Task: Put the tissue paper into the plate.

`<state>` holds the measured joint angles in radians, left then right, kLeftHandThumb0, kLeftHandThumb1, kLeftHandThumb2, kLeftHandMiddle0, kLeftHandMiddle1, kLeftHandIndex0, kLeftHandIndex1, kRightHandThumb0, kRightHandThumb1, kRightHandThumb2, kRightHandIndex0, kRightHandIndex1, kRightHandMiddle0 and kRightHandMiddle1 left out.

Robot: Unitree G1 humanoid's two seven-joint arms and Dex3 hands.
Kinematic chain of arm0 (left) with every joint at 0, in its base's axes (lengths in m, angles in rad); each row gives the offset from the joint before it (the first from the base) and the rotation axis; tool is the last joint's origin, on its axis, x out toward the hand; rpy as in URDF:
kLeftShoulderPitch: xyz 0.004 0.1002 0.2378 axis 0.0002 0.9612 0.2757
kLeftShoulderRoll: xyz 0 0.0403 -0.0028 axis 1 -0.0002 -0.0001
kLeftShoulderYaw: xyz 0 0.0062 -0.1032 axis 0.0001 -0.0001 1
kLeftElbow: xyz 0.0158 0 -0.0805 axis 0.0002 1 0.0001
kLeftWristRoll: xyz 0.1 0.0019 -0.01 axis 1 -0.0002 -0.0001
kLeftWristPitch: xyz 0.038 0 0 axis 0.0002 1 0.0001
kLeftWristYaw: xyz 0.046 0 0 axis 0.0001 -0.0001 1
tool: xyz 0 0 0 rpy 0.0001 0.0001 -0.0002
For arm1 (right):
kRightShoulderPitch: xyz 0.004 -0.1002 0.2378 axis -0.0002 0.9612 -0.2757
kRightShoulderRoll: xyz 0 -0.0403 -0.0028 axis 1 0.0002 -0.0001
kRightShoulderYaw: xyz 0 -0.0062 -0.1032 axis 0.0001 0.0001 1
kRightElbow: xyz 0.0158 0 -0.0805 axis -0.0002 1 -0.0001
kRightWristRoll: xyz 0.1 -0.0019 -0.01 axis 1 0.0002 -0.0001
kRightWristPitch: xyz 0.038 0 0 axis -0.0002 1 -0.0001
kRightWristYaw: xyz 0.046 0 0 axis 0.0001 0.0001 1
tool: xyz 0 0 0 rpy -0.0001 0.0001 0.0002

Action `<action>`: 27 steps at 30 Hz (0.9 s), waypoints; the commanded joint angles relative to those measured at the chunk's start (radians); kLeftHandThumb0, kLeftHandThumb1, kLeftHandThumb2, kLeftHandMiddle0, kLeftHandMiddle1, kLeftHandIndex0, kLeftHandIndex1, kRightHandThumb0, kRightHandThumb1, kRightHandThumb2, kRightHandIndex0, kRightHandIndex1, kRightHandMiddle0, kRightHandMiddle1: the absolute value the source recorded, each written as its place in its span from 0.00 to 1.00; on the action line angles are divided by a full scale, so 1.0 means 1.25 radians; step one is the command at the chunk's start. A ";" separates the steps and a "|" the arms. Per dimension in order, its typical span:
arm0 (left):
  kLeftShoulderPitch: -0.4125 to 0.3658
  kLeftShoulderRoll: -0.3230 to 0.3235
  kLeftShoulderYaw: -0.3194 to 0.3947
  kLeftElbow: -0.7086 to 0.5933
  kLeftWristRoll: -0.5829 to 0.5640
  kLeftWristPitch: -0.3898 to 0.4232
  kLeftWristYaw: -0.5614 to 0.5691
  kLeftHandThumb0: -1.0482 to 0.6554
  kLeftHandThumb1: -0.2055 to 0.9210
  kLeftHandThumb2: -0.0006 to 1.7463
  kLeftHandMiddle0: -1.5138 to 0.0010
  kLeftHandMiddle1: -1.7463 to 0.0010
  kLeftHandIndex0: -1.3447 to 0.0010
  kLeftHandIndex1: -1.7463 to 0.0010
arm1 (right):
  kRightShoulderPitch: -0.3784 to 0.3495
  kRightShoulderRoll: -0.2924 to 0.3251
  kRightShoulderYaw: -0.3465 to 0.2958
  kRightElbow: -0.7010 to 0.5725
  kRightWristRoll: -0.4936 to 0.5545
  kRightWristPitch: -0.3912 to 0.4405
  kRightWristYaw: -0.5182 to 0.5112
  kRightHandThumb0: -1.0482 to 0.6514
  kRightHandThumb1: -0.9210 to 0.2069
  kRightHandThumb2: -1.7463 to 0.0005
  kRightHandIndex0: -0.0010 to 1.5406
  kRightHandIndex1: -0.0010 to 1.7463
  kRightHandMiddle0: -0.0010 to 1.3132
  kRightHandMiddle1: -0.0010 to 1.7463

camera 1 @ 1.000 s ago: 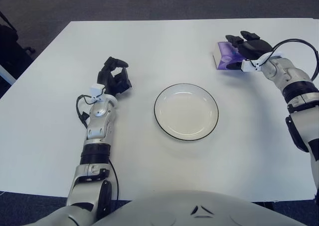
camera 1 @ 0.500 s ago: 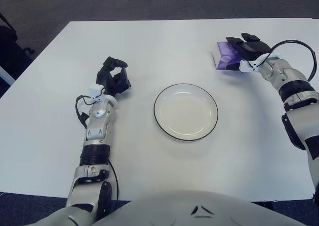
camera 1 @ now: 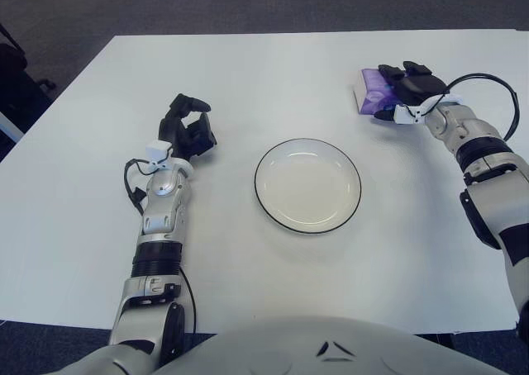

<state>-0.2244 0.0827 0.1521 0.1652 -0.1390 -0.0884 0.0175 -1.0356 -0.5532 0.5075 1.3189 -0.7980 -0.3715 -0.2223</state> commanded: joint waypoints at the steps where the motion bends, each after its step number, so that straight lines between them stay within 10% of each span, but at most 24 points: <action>1: 0.105 -0.037 -0.004 0.044 0.007 0.001 0.010 0.37 0.68 0.58 0.29 0.00 0.68 0.00 | 0.034 0.014 0.012 0.026 -0.002 0.028 0.004 0.01 0.00 0.63 0.00 0.00 0.00 0.16; 14: 0.102 -0.040 -0.003 0.051 0.007 -0.007 0.012 0.38 0.69 0.57 0.30 0.00 0.69 0.00 | 0.052 0.014 0.034 0.012 -0.011 0.002 -0.030 0.22 0.14 0.68 0.10 0.06 0.00 0.44; 27: 0.096 -0.041 -0.006 0.056 0.007 -0.008 0.019 0.38 0.69 0.57 0.28 0.00 0.69 0.00 | 0.088 0.004 0.052 -0.006 -0.011 -0.034 -0.107 0.44 0.45 0.38 0.04 0.77 0.05 0.82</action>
<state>-0.2240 0.0827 0.1523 0.1714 -0.1369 -0.0907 0.0320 -0.9858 -0.5555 0.5471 1.2978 -0.7980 -0.3985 -0.3731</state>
